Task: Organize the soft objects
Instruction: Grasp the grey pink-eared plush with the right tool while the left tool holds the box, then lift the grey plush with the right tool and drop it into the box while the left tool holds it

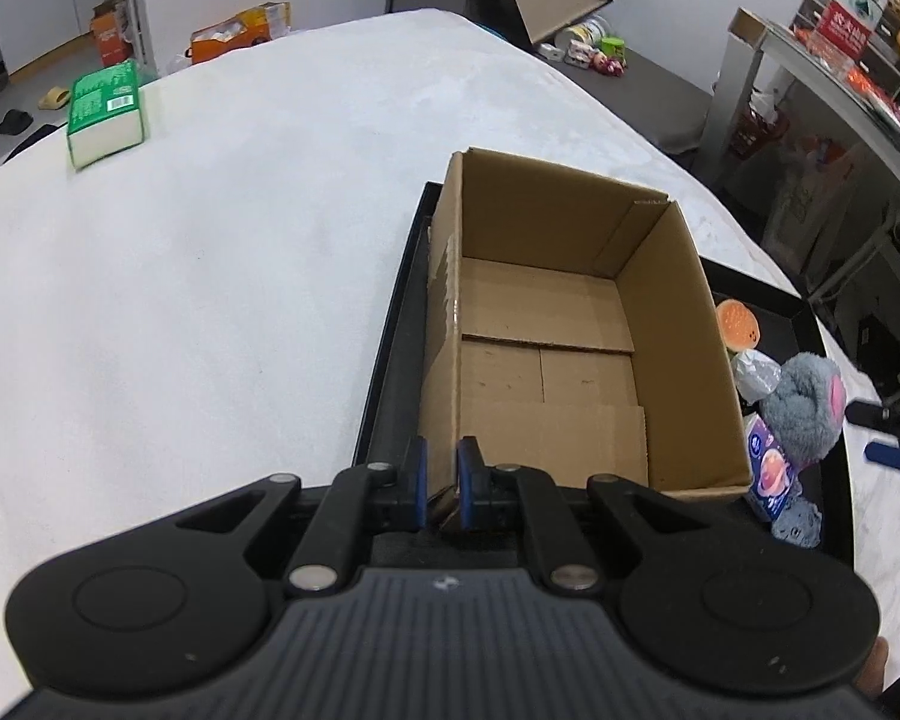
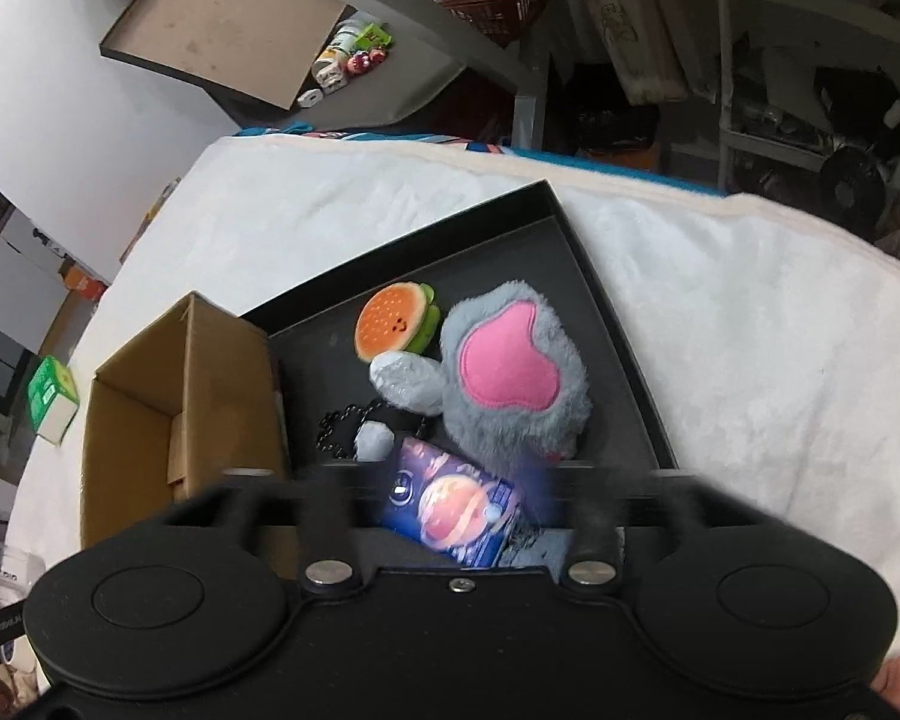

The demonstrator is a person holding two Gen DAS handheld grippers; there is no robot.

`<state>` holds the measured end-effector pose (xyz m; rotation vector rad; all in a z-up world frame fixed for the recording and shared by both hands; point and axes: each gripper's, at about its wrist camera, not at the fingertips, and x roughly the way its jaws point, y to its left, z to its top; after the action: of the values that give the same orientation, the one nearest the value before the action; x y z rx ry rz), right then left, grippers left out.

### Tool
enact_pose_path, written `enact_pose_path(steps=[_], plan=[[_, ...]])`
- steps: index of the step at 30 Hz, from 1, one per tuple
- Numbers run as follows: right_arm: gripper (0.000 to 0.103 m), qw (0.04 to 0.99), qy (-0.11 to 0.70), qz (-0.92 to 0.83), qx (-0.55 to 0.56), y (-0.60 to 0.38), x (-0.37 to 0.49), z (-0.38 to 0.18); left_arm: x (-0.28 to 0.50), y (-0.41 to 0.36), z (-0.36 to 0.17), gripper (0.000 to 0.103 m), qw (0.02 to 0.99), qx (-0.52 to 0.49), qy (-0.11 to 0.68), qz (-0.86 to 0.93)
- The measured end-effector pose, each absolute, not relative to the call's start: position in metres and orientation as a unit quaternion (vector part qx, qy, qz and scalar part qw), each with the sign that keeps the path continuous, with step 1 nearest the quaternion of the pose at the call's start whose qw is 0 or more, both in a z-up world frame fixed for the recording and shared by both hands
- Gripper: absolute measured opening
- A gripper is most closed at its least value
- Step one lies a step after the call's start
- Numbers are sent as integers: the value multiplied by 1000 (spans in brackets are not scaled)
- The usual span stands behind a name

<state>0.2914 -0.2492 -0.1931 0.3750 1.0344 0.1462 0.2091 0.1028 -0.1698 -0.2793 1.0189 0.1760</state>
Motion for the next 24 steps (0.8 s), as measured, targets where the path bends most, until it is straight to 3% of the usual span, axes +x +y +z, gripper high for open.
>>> enact_pose_path(steps=[15, 21, 23, 24], plan=[[67, 834, 533, 47, 136, -248, 342, -226, 238, 110, -180, 11, 848, -112, 510, 88], [72, 824, 547, 62, 134, -242, 348, -242, 251, 110, -185, 14, 839, -109, 523, 103], [70, 821, 552, 59, 133, -242, 349, -247, 255, 108, -184, 15, 838, -111, 525, 100], [63, 820, 553, 59, 134, -242, 348, -251, 256, 107, -184, 17, 838, -109, 525, 98]])
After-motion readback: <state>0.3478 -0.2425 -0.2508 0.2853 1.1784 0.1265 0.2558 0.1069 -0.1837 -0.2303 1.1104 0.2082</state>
